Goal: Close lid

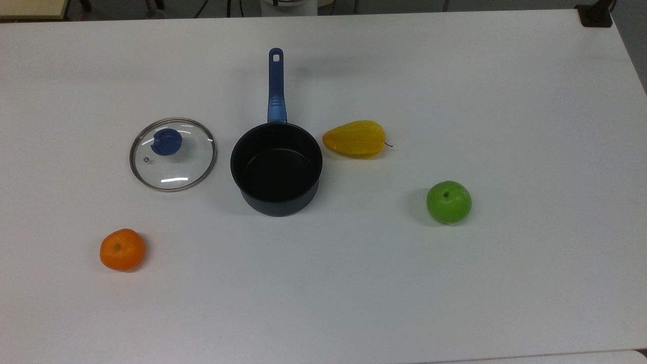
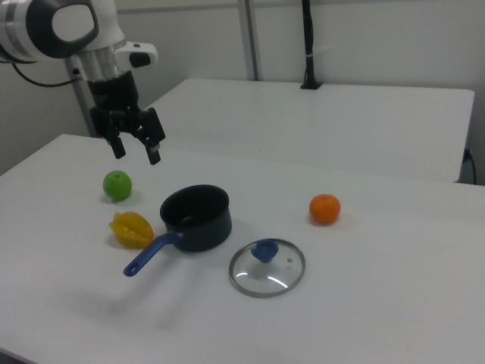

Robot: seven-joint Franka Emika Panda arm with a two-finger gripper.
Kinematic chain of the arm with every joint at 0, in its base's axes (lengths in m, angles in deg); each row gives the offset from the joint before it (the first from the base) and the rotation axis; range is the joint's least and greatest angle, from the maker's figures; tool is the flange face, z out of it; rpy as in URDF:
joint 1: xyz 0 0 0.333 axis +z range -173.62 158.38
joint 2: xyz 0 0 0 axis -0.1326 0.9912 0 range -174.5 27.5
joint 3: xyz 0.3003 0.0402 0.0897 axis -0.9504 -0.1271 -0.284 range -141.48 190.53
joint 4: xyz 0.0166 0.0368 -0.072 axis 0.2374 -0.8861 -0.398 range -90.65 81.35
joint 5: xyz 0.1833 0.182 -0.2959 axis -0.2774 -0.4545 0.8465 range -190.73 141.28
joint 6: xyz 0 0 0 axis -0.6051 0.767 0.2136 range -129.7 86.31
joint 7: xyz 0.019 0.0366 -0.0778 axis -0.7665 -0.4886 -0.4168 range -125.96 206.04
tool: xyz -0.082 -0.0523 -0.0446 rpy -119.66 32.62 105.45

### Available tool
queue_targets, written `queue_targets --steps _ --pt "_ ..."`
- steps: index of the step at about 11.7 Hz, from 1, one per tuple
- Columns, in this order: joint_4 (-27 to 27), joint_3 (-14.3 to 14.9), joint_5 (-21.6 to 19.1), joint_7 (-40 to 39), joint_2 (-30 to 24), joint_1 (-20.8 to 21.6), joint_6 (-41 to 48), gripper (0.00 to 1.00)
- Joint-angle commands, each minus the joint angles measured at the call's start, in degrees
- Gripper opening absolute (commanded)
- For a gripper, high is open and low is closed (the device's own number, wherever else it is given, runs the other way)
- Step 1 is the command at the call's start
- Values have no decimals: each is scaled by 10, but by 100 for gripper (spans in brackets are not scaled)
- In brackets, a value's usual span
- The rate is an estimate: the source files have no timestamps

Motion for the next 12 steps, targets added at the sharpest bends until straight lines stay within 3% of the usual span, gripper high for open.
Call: queue_targets --steps 1,4,7,9,12 --pt "8 4 -2 -17 -6 -7 8 100" --pt "8 5 -2 -13 -4 -9 5 100" --pt "8 8 -14 -48 3 -60 -31 100" --pt "9 9 -25 -69 25 -102 -64 100" --pt "8 10 -20 -61 92 -130 -128 100"
